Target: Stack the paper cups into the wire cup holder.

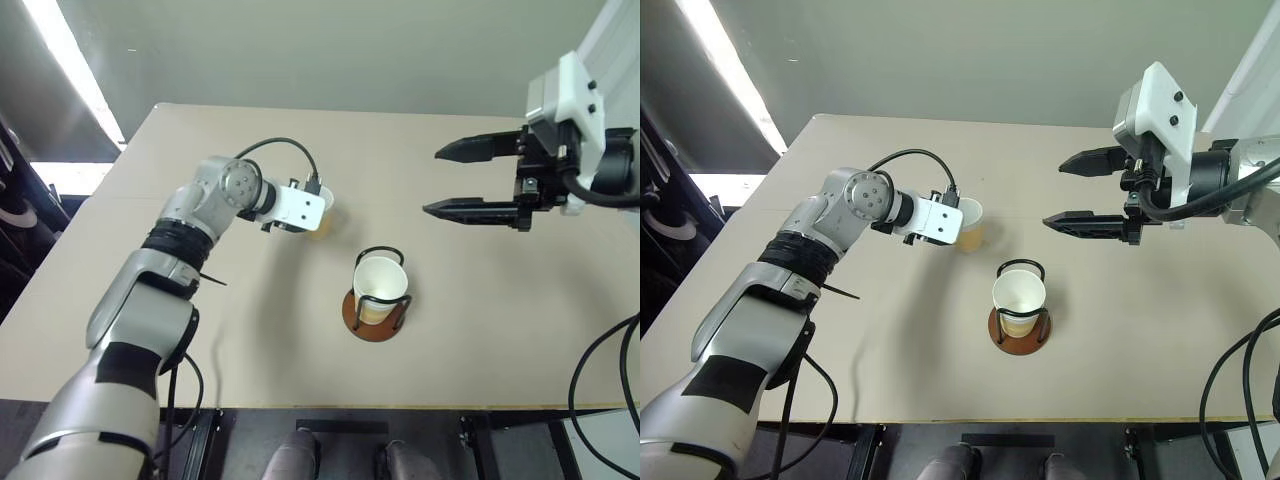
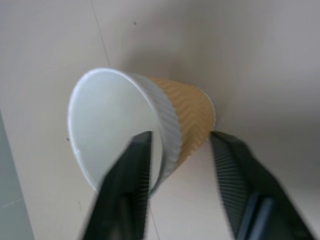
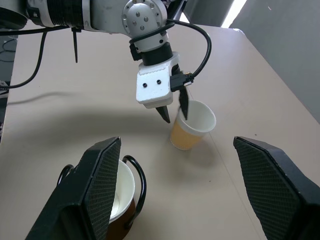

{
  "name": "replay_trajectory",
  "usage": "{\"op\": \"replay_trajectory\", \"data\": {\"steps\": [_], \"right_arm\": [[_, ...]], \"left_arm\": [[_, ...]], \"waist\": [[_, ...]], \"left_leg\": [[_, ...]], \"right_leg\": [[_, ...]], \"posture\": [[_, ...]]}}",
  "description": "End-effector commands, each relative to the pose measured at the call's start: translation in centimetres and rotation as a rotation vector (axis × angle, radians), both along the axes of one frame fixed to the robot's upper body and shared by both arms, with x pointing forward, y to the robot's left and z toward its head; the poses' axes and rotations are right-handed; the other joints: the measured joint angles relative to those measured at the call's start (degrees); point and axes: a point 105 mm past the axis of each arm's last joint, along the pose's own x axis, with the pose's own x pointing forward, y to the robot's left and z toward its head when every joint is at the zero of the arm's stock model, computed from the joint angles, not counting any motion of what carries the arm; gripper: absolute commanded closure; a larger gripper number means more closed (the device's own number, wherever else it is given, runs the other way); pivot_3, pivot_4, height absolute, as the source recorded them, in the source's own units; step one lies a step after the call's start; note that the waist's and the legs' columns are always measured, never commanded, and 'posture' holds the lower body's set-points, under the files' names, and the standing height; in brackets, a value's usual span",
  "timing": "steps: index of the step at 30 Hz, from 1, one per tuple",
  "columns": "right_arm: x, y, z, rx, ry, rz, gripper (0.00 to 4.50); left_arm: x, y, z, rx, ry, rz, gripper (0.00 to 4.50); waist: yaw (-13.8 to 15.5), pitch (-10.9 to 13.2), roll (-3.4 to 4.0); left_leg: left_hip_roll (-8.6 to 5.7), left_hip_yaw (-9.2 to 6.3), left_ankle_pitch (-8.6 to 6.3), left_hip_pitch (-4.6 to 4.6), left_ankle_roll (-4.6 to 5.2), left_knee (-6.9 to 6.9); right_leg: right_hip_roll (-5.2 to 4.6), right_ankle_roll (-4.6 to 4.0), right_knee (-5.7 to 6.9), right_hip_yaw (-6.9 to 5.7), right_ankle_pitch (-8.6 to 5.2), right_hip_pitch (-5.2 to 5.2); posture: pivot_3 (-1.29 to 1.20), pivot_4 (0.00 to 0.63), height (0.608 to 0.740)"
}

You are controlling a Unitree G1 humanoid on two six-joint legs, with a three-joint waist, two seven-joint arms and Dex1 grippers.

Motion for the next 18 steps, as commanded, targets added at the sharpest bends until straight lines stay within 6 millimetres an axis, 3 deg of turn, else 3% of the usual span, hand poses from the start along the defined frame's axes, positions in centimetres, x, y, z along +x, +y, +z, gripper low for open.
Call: {"op": "replay_trajectory", "data": {"steps": [1,2,7,14,18], "right_arm": [[-0.4,-0.6,1.7,0.045,-0.05,-0.011,0.83],[-0.4,-0.8,1.9,0.07,-0.039,-0.009,0.83],[-0.2,-2.2,1.7,0.102,-0.011,-0.041,0.83],[-0.8,-4.1,-0.4,0.003,0.055,-0.064,0.83],[-1.5,-5.4,-2.3,-0.07,0.12,-0.08,0.83]], "left_arm": [[-0.1,-0.5,2.4,-0.028,-0.036,-0.026,4.26],[-0.2,-0.6,2.7,-0.05,-0.024,-0.028,4.46],[-1.3,-0.8,3.9,-0.115,0.037,-0.055,4.46],[-4.3,-0.9,5.8,-0.165,0.123,-0.131,4.46],[-6.9,-1.9,8.2,-0.223,0.177,-0.216,4.46]], "waist": [[0.0,0.0,0.0],[0.1,0.0,0.0],[0.2,0.0,-0.01],[0.2,0.0,0.0],[0.4,0.0,-0.02]], "left_leg": [[0.0,0.0,0.0,-0.01,0.0,0.02],[0.0,0.0,0.0,-0.02,0.0,0.03],[-0.01,0.0,0.01,-0.05,0.01,0.05],[-0.01,0.02,0.0,-0.11,0.01,0.08],[-0.01,0.01,0.0,-0.17,0.01,0.2]], "right_leg": [[0.0,0.0,0.0,0.0,0.0,0.0],[0.0,0.0,0.0,0.0,0.0,0.0],[0.01,0.0,0.02,0.0,0.0,-0.02],[0.02,0.01,0.1,0.0,0.0,-0.04],[0.02,0.01,0.1,-0.03,0.0,-0.03]], "posture": [[0.0,0.15,0.74],[0.0,0.15,0.74],[0.0,0.15,0.74],[0.0,0.15,0.74],[0.0,0.15,0.74]]}}
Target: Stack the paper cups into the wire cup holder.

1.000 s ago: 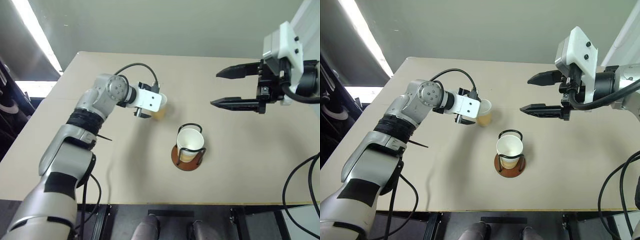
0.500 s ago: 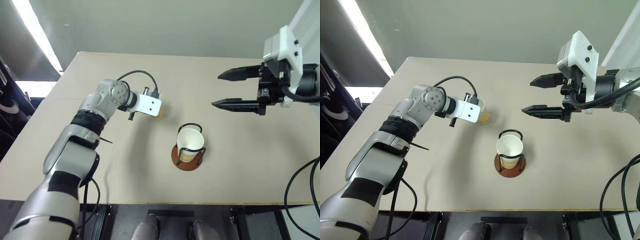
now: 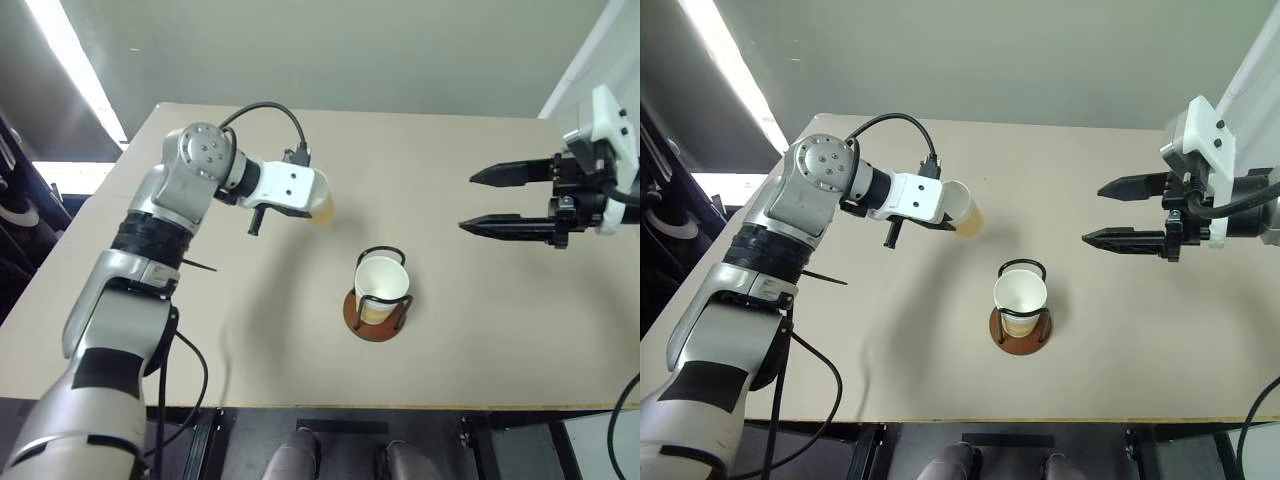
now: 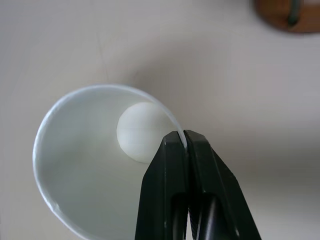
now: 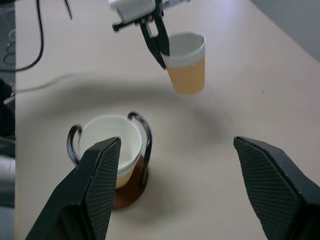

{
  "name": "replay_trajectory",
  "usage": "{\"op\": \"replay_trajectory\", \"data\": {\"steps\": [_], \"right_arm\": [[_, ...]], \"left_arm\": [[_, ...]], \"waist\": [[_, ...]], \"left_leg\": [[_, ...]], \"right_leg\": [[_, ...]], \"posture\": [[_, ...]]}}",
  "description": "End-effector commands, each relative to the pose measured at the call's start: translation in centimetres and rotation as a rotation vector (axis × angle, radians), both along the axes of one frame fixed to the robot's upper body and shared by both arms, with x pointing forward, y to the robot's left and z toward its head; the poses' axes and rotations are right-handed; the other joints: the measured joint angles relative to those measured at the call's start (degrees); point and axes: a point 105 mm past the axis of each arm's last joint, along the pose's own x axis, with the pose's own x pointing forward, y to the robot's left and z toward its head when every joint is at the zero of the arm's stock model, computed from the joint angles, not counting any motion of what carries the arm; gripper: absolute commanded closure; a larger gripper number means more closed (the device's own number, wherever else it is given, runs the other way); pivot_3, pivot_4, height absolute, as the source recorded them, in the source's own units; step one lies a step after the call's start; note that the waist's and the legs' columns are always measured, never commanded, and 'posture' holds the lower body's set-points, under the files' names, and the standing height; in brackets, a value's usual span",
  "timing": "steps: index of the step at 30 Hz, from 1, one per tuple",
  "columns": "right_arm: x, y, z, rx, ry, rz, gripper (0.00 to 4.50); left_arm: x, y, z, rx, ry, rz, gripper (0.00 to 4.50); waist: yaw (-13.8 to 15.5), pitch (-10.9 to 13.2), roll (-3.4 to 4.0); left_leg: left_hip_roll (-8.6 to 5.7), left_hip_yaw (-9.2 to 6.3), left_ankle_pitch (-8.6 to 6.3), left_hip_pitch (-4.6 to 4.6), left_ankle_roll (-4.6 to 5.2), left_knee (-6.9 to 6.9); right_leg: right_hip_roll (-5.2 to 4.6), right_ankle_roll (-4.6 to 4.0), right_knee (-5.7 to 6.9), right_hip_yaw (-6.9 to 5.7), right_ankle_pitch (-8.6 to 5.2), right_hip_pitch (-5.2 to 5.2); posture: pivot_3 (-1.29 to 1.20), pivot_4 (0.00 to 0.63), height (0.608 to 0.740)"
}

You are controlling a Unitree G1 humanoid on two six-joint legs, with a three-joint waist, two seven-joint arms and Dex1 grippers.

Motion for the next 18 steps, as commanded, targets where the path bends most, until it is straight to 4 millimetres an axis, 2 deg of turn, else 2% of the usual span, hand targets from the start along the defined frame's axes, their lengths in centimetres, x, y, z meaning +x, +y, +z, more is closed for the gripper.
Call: {"op": "replay_trajectory", "data": {"steps": [1,4,6,13,18], "right_arm": [[-1.1,-0.7,0.0,-0.06,-0.028,0.014,0.83],[-1.4,-0.8,-0.5,-0.061,-0.012,0.014,0.83],[-1.7,-0.5,-0.4,-0.044,-0.006,0.024,0.83],[-3.1,0.1,0.4,-0.032,-0.035,0.048,0.83],[-4.2,0.4,2.1,0.009,-0.08,0.045,0.83]], "left_arm": [[-2.5,-1.1,3.5,-0.071,-0.015,-0.091,4.46],[-5.3,-2.9,5.0,-0.113,0.036,-0.198,4.46],[-6.4,-3.4,5.4,-0.12,0.062,-0.234,4.46],[-8.5,-3.9,5.1,-0.12,0.169,-0.278,4.46],[-9.0,-4.1,4.8,-0.097,0.222,-0.295,4.46]], "waist": [[0.0,0.0,0.0],[0.0,0.0,0.01],[0.0,0.0,0.01],[-0.3,0.0,0.01],[-0.2,0.0,0.01]], "left_leg": [[0.0,0.0,0.0,-0.04,0.0,0.07],[0.0,0.03,-0.01,-0.07,0.02,0.18],[0.0,0.06,-0.01,-0.07,0.02,0.24],[0.03,0.07,-0.02,0.03,0.04,0.43],[0.02,0.04,-0.02,0.06,0.07,0.51]], "right_leg": [[0.0,0.02,0.03,0.01,0.01,0.0],[-0.01,0.04,0.03,0.03,0.02,0.0],[-0.01,0.05,0.06,0.02,0.03,0.0],[-0.01,0.06,0.29,0.04,0.02,0.06],[-0.02,0.1,0.27,0.04,0.05,0.15]], "posture": [[0.0,0.15,0.74],[0.0,0.15,0.74],[0.0,0.15,0.74],[0.0,0.15,0.74],[0.0,0.15,0.74]]}}
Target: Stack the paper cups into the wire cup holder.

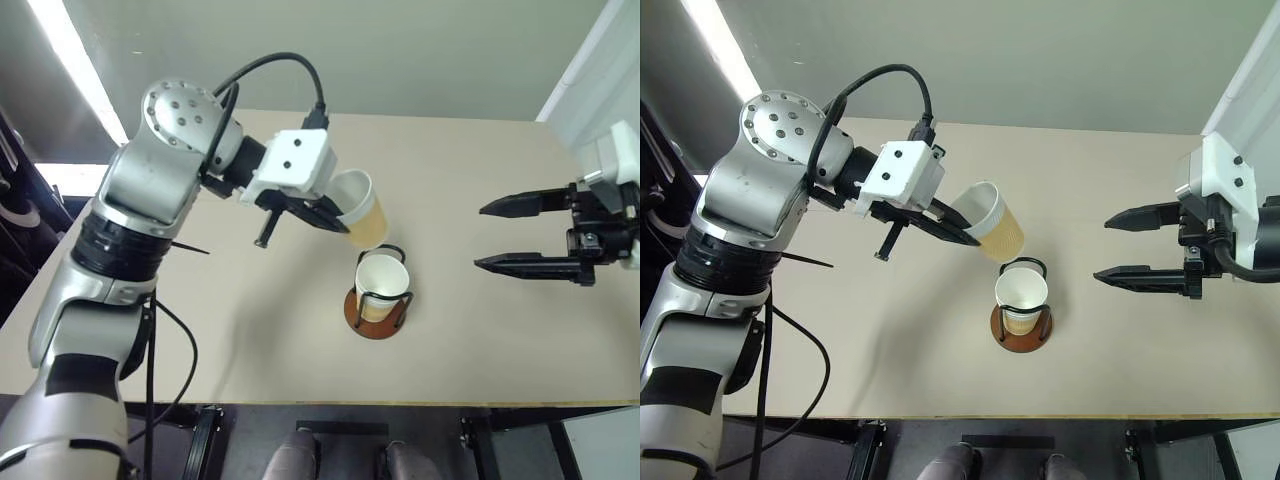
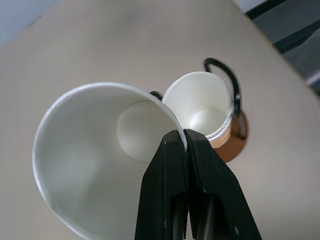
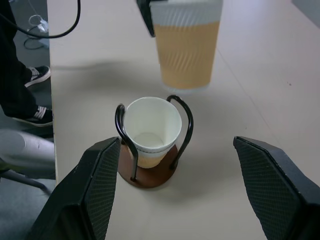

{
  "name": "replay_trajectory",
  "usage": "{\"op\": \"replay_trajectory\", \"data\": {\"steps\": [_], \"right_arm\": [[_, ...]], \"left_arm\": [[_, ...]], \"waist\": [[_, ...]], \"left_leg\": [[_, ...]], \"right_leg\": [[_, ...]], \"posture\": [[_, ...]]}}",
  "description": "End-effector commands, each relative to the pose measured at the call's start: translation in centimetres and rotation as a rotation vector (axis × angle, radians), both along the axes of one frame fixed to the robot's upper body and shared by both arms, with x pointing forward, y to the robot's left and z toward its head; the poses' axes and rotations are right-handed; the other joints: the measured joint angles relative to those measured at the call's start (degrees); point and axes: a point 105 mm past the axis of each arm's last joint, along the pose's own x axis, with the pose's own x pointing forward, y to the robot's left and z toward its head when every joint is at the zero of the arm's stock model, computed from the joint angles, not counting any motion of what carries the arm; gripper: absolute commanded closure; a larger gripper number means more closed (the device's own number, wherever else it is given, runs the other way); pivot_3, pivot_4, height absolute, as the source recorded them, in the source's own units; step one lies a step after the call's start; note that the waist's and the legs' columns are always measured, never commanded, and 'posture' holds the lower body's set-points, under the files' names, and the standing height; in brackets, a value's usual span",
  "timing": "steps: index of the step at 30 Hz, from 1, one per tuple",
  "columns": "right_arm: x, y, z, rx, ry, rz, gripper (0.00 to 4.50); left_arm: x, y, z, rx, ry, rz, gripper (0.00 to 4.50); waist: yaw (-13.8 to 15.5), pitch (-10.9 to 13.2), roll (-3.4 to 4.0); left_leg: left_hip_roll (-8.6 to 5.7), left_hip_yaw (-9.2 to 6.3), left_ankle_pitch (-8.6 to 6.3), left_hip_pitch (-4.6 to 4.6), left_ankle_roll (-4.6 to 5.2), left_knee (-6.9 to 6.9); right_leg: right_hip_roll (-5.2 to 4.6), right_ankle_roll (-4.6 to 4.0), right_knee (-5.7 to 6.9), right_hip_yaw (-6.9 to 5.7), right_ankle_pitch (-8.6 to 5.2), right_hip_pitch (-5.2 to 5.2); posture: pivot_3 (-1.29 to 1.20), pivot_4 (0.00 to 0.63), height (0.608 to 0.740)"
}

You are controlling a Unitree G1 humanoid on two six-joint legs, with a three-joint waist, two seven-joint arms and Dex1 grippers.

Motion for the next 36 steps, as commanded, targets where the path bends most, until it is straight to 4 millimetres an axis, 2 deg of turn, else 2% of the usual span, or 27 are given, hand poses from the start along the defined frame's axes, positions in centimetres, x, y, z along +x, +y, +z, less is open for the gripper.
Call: {"op": "replay_trajectory", "data": {"steps": [1,5,20,28,36], "right_arm": [[-1.4,0.1,2.7,0.03,-0.101,-0.007,0.83],[-2.0,0.2,2.9,0.045,-0.105,-0.019,0.83],[-2.4,0.8,3.4,0.069,-0.137,-0.041,0.83],[-2.4,0.8,3.8,0.066,-0.151,-0.059,0.83],[-2.3,-0.1,4.6,0.051,-0.194,-0.099,0.83]], "left_arm": [[-1.2,-0.5,1.0,0.029,0.003,-0.063,4.46],[-1.3,-1.0,1.0,0.037,0.013,-0.084,4.46],[-1.2,-3.7,0.1,0.059,0.059,-0.175,4.46],[-0.9,-3.7,-1.1,0.113,0.06,-0.183,4.46],[-0.7,-3.6,-2.0,0.145,0.063,-0.192,4.46]], "waist": [[0.0,0.0,0.0],[0.0,0.0,0.0],[0.1,0.0,0.0],[0.1,0.0,0.0],[0.2,0.0,0.0]], "left_leg": [[0.0,-0.01,0.0,0.0,0.0,0.0],[0.0,-0.01,0.0,0.01,0.0,-0.03],[0.0,-0.01,-0.01,0.01,0.01,-0.02],[0.0,-0.01,-0.01,0.0,0.01,-0.02],[0.0,0.0,-0.02,-0.02,0.03,-0.03]], "right_leg": [[0.0,0.0,0.0,0.0,0.0,0.01],[0.0,0.0,-0.01,0.0,0.0,0.01],[0.0,0.08,-0.08,0.0,0.02,0.06],[0.0,0.12,-0.11,0.0,0.02,0.06],[-0.01,0.15,-0.15,0.0,0.03,0.06]], "posture": [[0.0,0.15,0.74],[0.0,0.15,0.74],[0.0,0.15,0.74],[0.0,0.15,0.74],[0.0,0.15,0.74]]}}
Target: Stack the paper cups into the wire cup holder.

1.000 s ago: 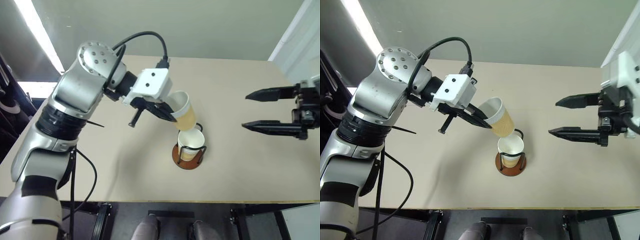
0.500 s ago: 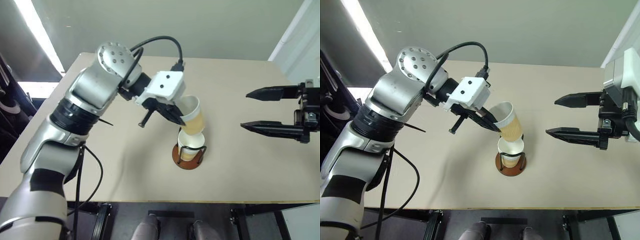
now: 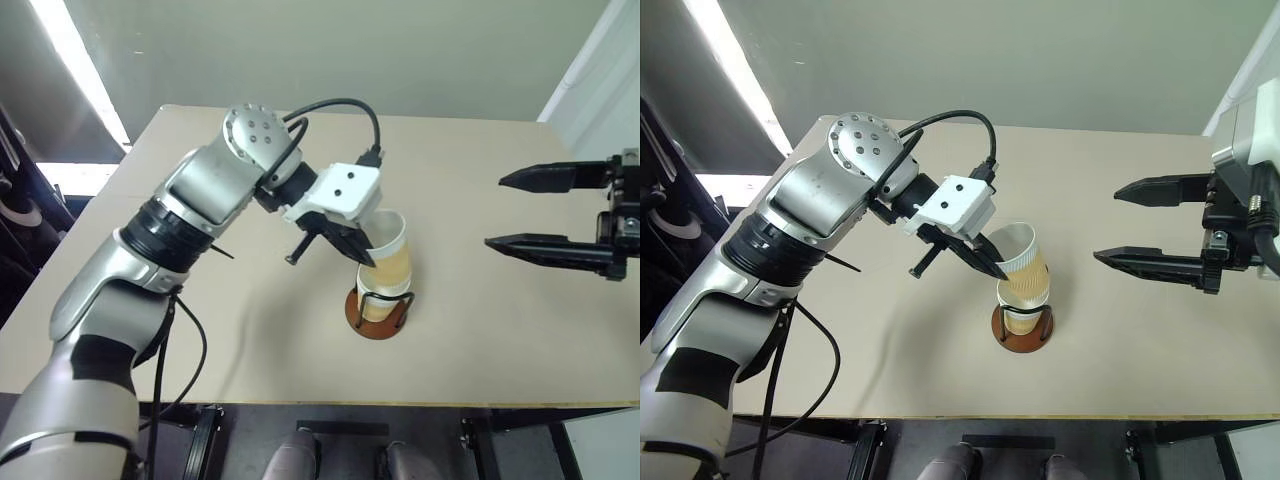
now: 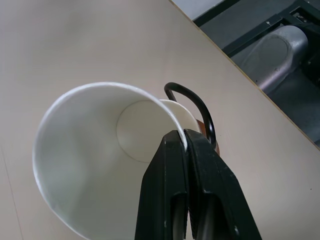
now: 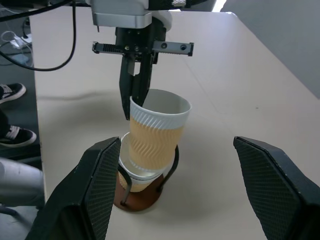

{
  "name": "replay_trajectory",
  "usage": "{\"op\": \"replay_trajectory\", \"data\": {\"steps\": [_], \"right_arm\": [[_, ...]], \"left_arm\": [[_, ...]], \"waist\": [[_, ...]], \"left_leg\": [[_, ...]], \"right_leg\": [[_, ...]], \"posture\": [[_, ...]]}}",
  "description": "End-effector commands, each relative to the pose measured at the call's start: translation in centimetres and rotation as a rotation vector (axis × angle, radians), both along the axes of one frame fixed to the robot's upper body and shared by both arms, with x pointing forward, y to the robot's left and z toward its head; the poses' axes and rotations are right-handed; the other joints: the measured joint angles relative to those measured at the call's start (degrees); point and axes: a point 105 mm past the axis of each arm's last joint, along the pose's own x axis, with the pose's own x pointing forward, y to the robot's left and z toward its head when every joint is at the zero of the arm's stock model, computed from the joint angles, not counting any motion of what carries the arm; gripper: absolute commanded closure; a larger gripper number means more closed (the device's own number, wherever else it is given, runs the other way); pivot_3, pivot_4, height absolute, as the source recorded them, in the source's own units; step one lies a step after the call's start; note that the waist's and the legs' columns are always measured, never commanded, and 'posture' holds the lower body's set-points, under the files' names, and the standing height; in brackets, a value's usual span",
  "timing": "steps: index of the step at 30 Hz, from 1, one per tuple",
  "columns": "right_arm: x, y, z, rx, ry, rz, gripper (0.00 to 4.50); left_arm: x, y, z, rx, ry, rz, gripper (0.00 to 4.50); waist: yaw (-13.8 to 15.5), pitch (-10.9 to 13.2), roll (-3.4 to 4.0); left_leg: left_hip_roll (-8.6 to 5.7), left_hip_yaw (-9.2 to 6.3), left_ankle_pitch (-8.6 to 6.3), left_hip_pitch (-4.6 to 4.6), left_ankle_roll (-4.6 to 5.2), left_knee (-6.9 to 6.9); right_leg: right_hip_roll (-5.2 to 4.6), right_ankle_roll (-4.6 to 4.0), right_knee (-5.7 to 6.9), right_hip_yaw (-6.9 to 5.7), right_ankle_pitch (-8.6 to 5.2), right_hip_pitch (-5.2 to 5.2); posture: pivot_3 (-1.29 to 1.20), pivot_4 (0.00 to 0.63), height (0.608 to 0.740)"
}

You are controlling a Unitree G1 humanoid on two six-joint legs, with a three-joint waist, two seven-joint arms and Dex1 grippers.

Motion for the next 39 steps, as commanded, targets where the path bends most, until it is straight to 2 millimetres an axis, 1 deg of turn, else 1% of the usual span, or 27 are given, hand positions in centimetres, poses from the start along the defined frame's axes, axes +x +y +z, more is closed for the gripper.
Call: {"op": "replay_trajectory", "data": {"steps": [1,15,18,22,25,28,29,33,35,38,39], "right_arm": [[-0.5,-0.5,1.6,0.0,-0.079,-0.019,0.83],[-0.3,-1.1,1.3,-0.012,-0.068,-0.035,0.83],[-0.2,-1.2,1.3,-0.015,-0.065,-0.037,0.83],[-0.1,-1.2,1.2,-0.019,-0.063,-0.036,0.83],[0.1,-1.3,1.2,-0.021,-0.062,-0.039,0.83],[0.4,-1.4,1.1,-0.021,-0.064,-0.049,0.83],[0.6,-1.5,1.1,-0.018,-0.066,-0.058,0.83],[1.8,-1.9,0.6,0.016,-0.079,-0.098,0.83],[2.7,-2.0,0.0,0.046,-0.077,-0.12,0.83],[4.4,-2.6,-1.5,0.075,-0.076,-0.167,0.83],[5.4,-2.8,-2.2,0.106,-0.066,-0.195,0.83]], "left_arm": [[-0.4,0.0,0.4,0.032,-0.032,-0.044,4.46],[-0.3,0.0,-0.5,0.085,-0.07,-0.068,4.46],[-0.2,-0.4,-0.6,0.076,-0.063,-0.058,3.83],[-0.2,-1.0,-0.1,0.04,-0.061,-0.056,2.43],[0.0,-1.2,0.4,0.012,-0.053,-0.04,1.3],[0.1,-1.5,1.2,-0.053,-0.03,-0.01,0.17],[0.2,-1.6,1.6,-0.085,-0.018,0.002,0.06],[0.8,-1.8,3.7,-0.256,0.033,0.1,0.06],[1.5,-1.2,4.0,-0.302,0.038,0.16,0.06],[2.5,-0.1,4.3,-0.387,0.045,0.257,0.06],[3.1,0.6,4.4,-0.44,0.061,0.316,0.06]], "waist": [[0.0,0.0,0.0],[0.0,0.0,0.0],[0.1,0.0,0.0],[0.1,0.0,0.0],[0.1,0.0,0.01],[0.1,0.0,0.01],[0.1,0.0,0.01],[0.1,0.0,0.0],[0.1,0.0,0.01],[0.0,0.0,0.03],[0.0,0.0,0.03]], "left_leg": [[0.0,0.0,0.0,0.0,0.0,0.0],[0.0,0.0,-0.01,-0.01,0.01,0.01],[0.0,0.01,-0.01,-0.01,0.01,0.01],[-0.01,0.0,-0.01,-0.03,0.02,0.02],[0.0,0.01,-0.01,-0.03,0.02,0.01],[-0.01,0.01,-0.01,-0.03,0.02,0.02],[-0.01,0.01,-0.01,-0.03,0.02,0.02],[-0.01,0.02,-0.01,-0.04,0.03,0.04],[0.0,0.05,-0.01,-0.02,0.03,0.04],[0.0,0.05,0.0,0.08,0.04,0.03],[0.01,0.06,0.0,0.14,0.05,0.03]], "right_leg": [[0.0,0.0,0.0,0.0,0.0,0.0],[0.0,0.01,-0.01,0.0,0.0,0.0],[0.0,0.02,-0.01,0.0,0.01,0.01],[0.0,0.03,-0.02,0.0,0.01,0.0],[0.0,0.03,-0.01,0.0,0.01,0.0],[0.0,0.04,-0.02,0.0,0.02,0.01],[0.0,0.05,-0.03,0.0,0.03,0.01],[0.0,0.08,-0.03,0.0,0.04,0.01],[0.0,0.09,-0.02,0.02,0.05,0.02],[0.01,0.1,0.02,0.03,0.05,0.06],[0.01,0.1,0.03,0.03,0.05,0.11]], "posture": [[0.0,0.15,0.74],[0.0,0.15,0.74],[0.0,0.15,0.74],[0.0,0.15,0.74],[0.0,0.15,0.74],[0.0,0.15,0.74],[0.0,0.15,0.74],[0.0,0.15,0.74],[0.0,0.15,0.74],[0.0,0.15,0.74],[0.0,0.15,0.74]]}}
